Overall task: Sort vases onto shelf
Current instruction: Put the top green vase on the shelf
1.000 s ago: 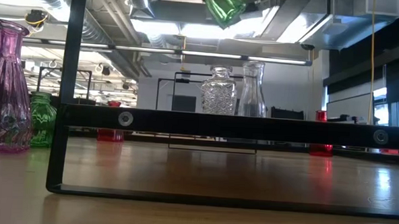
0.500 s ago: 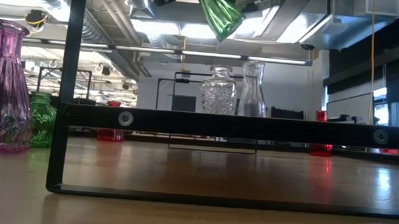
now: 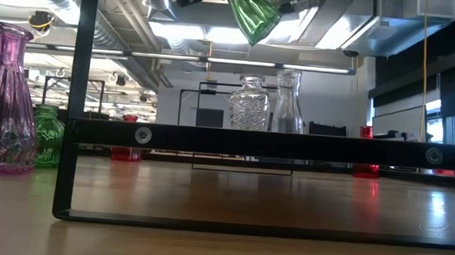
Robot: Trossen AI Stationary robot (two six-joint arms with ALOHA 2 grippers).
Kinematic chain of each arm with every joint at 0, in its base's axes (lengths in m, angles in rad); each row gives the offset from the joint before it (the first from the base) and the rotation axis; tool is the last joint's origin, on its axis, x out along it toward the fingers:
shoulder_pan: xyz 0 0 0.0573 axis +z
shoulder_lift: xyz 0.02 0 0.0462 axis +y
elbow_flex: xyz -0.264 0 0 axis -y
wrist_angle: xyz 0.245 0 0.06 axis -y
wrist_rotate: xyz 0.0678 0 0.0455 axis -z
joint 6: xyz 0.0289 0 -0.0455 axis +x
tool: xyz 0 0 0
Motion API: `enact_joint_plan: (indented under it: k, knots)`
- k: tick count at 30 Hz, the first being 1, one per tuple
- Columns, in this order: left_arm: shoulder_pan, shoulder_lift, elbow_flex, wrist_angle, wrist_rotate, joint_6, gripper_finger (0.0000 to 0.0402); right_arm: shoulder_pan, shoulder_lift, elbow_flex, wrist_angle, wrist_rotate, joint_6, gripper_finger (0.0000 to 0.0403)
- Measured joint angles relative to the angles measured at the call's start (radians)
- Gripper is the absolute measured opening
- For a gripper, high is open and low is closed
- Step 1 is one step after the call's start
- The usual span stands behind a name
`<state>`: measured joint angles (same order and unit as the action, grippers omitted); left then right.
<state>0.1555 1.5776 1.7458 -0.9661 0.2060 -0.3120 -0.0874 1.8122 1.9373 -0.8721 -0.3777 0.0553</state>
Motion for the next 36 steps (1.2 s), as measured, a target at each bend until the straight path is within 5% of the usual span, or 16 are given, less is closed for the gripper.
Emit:
enact_joint_plan:
  k: [36]
  knots:
    - [0.000, -0.008, 0.000, 0.002, -0.023, -0.048, 0.0096, 0.001, -0.003, -0.001, 0.008, 0.006, 0.013, 0.0083]
